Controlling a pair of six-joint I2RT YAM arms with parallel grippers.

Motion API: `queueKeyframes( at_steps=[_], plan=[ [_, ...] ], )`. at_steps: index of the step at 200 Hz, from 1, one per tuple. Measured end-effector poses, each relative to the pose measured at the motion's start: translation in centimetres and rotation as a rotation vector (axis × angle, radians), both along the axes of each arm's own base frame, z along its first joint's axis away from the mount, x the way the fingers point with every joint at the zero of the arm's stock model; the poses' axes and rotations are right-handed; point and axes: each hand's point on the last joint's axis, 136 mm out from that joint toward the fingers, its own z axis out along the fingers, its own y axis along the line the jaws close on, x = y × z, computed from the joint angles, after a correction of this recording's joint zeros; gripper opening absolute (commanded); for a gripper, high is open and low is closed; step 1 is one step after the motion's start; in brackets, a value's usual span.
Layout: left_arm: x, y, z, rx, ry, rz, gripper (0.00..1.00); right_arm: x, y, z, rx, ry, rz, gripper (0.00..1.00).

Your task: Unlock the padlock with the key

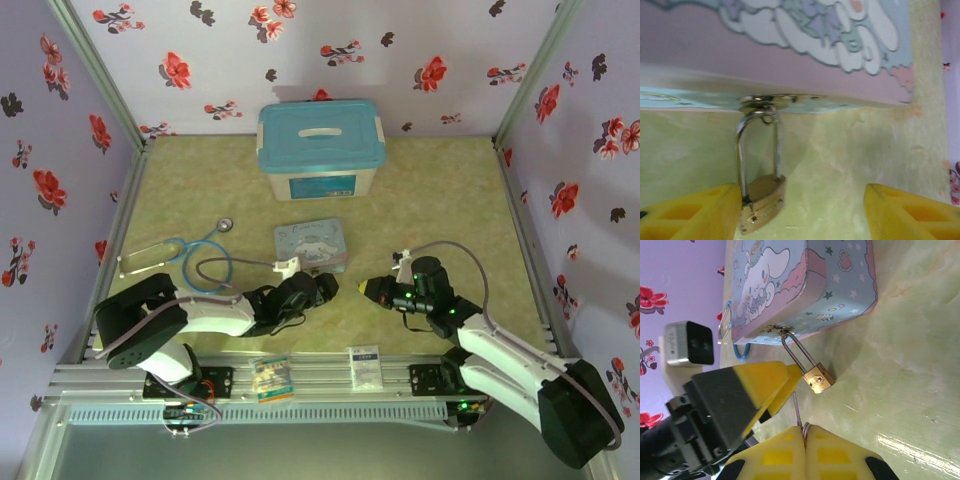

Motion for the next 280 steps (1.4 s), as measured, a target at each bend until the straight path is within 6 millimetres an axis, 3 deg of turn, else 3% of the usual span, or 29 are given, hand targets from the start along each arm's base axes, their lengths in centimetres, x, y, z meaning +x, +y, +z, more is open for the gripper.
queueKeyframes(
  at_steps=[28,57,91,125,164,217,261,280],
  plan=[
    [0.1,0.5,-1.3,0.042,0.002,0.020,0.64,0.1,0.0,0.1,0.006,-0.002,-0.004,0.00],
    [0.1,0.5,-1.3,0.056,-0.019,0.031,0.63,0.2,0.1,0.1,0.009,-0.001,-0.006,0.00],
    [0.8,0.2,-1.6,0.044,-0.063,0.058,0.50,0.3,0.2,-0.3,0.001,0.011,-0.006,0.00],
    [1.5,-0.6,-1.6,0.009,-0.097,0.080,0.47,0.4,0.2,-0.6,-0.002,0.018,-0.007,0.00],
    [1.8,-0.9,-2.1,0.020,-0.099,0.095,0.34,0.6,0.3,-0.5,0.005,0.015,-0.009,0.00],
    [2.3,-1.7,-2.2,0.046,-0.116,0.117,0.36,0.2,0.2,-2.2,-0.011,0.070,-0.019,0.00],
    [2.5,-2.2,-2.3,0.089,-0.152,0.157,0.38,0.1,0.6,-2.1,-0.001,0.066,-0.021,0.00],
    [2.6,-2.2,-2.4,0.097,-0.165,0.179,0.30,0.0,0.5,-2.4,-0.006,0.067,-0.027,0.00]
  ],
)
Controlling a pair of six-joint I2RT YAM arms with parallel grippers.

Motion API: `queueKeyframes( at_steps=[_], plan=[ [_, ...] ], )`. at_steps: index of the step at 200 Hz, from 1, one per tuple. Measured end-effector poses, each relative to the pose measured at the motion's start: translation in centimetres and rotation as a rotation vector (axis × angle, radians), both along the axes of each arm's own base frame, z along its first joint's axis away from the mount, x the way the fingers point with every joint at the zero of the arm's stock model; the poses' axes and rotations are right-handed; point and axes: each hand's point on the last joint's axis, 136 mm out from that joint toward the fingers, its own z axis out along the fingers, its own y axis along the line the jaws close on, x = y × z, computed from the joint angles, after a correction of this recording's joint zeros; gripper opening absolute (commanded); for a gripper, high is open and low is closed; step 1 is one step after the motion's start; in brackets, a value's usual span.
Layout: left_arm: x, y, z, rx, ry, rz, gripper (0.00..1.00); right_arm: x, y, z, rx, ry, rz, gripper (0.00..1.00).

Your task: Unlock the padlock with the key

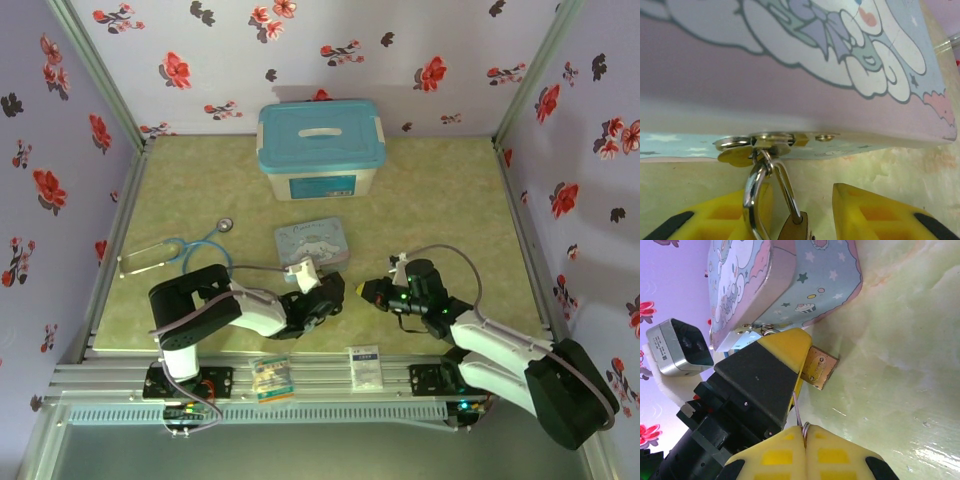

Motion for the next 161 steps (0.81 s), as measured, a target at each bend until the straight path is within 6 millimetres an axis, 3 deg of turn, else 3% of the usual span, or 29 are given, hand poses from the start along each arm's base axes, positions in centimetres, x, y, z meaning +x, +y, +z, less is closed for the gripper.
queueKeyframes(
  at_steps=[66,114,161],
  plan=[
    [0.1,-0.1,0.1,-0.046,0.015,0.020,0.02,-0.6,-0.1,-2.0,-0.018,0.055,-0.014,0.00],
    [-0.6,0.1,0.0,-0.145,0.037,-0.020,0.00,-1.0,1.1,-4.7,0.015,0.173,0.016,0.00],
    [-1.2,0.2,1.0,-0.244,0.012,-0.055,0.00,-0.6,2.2,-3.6,0.099,0.157,0.050,0.00]
  ],
)
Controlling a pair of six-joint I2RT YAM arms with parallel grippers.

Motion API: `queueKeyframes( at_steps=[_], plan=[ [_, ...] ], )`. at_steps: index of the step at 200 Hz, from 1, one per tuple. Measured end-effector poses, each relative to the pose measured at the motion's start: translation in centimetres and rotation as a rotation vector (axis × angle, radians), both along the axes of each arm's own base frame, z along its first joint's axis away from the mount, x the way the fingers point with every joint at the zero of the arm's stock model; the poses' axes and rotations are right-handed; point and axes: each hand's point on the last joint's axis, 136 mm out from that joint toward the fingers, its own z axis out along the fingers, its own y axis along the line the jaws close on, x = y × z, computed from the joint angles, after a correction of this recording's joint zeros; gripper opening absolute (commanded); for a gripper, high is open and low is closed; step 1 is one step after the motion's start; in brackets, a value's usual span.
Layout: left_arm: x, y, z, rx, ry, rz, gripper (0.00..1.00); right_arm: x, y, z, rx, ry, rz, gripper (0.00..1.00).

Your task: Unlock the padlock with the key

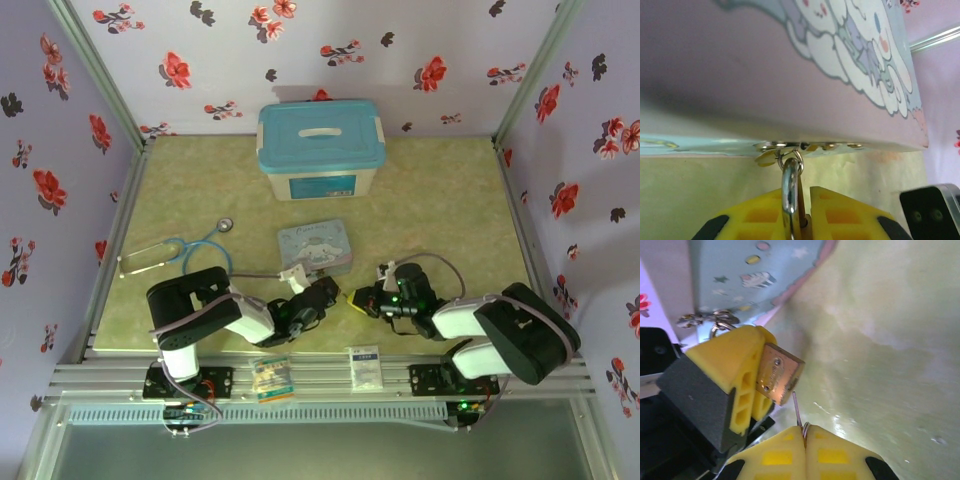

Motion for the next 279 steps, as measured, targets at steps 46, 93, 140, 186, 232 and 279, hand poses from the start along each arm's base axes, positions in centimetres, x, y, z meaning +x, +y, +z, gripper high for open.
queueKeyframes(
  at_steps=[46,93,140,186,232,279],
  plan=[
    [-0.5,0.5,0.5,-0.124,0.019,-0.001,0.00,0.2,-0.3,0.1,0.068,0.023,-0.015,0.00],
    [-0.5,0.7,1.0,-0.167,0.013,0.003,0.00,0.0,0.3,0.0,0.142,0.058,0.004,0.00],
    [-0.5,0.8,1.3,-0.201,0.016,0.010,0.00,-0.2,0.8,-0.4,0.185,0.088,0.028,0.00],
    [-0.4,0.9,1.6,-0.226,0.018,0.018,0.00,-0.4,1.0,1.7,0.233,0.024,0.056,0.00],
    [-0.4,1.0,1.7,-0.234,0.018,0.020,0.00,-0.5,1.1,1.4,0.232,0.028,0.059,0.00],
    [-0.4,1.0,1.7,-0.238,0.020,0.021,0.00,-0.5,1.2,1.6,0.239,0.023,0.067,0.00]
  ],
)
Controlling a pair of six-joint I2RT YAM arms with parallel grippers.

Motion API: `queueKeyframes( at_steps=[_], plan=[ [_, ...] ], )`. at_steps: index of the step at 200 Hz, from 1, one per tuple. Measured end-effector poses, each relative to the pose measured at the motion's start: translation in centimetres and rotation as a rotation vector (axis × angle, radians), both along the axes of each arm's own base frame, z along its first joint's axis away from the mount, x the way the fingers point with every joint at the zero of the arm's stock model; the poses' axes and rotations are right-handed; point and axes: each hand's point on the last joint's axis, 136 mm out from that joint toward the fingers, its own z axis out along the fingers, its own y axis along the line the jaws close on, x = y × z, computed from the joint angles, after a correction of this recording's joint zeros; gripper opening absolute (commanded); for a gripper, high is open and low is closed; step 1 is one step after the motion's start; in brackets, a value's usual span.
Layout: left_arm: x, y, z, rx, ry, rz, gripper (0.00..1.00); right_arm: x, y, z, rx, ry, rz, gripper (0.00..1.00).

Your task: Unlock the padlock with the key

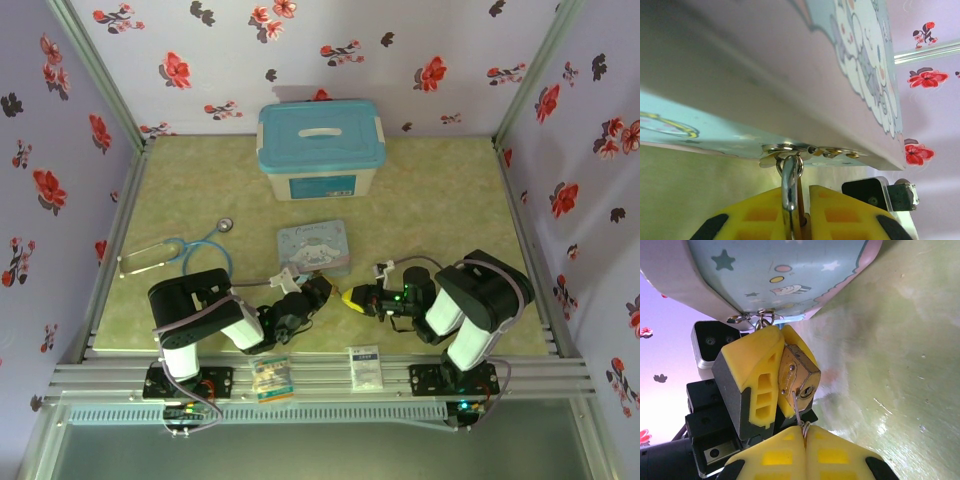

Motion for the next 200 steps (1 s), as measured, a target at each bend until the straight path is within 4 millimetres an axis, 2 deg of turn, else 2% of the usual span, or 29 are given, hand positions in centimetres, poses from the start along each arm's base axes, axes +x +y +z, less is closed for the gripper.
queueKeyframes(
  at_steps=[200],
  plan=[
    [0.34,0.59,0.17,-0.021,0.005,0.019,0.00,-0.18,0.58,-0.44,-0.002,-0.003,0.021,0.00]
  ],
)
